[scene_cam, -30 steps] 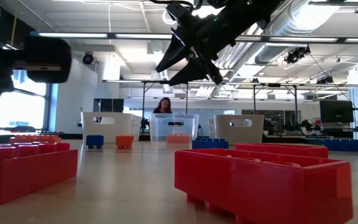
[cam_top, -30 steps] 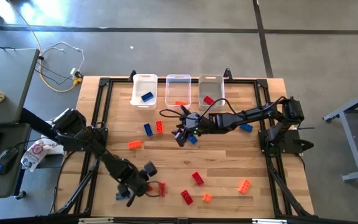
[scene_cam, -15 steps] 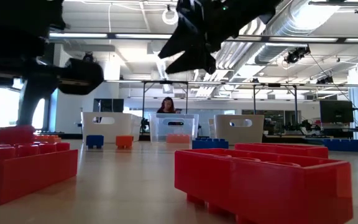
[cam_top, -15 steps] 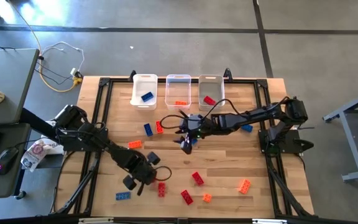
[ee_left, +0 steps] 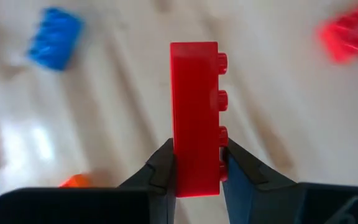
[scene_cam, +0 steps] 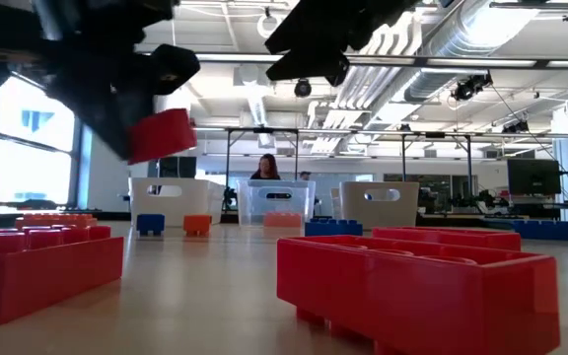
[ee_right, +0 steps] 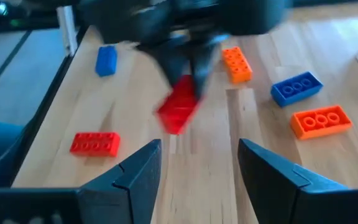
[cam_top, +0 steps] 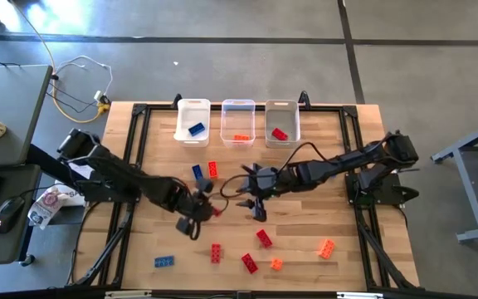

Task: Sort & place blocks by color
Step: Put the red game piece into the gray bin

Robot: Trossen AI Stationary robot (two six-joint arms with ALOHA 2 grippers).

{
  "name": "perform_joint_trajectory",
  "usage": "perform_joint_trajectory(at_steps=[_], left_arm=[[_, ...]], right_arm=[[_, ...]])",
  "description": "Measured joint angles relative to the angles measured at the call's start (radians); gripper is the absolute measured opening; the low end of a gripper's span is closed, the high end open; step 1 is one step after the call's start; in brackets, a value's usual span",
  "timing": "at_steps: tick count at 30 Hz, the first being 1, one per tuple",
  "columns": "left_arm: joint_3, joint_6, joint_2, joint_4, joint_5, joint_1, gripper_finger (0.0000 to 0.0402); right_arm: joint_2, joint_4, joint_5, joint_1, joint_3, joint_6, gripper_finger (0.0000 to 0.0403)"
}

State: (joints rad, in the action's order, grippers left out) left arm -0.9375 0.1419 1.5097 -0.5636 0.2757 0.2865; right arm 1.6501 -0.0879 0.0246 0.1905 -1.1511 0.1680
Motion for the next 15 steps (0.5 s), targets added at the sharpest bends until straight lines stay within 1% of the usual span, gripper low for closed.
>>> perform_joint_trajectory(at_steps=[6, 10, 12, 15], left_arm=[[0.0, -0.078, -0.02, 0.027, 0.093, -0.054, 0.0068], [0.0, -0.087, -0.02, 0.093, 0.103, -0.081, 0.0066], [0.0, -0.087, -0.02, 0.153, 0.103, -0.091, 0.0067], [0.0, -0.075, -0.02, 0.227, 0.103, -0.103, 0.007]], right_arm=[[0.0, 0.001, 0.056, 0.044, 0.0, -0.14, 0.0199], [0.0, 0.001, 0.127, 0.062, 0.0, -0.217, 0.0199], [0.0, 0.001, 0.156, 0.065, 0.0, -0.242, 0.0199], [0.0, 0.002, 0.176, 0.065, 0.0, -0.257, 0.0199]])
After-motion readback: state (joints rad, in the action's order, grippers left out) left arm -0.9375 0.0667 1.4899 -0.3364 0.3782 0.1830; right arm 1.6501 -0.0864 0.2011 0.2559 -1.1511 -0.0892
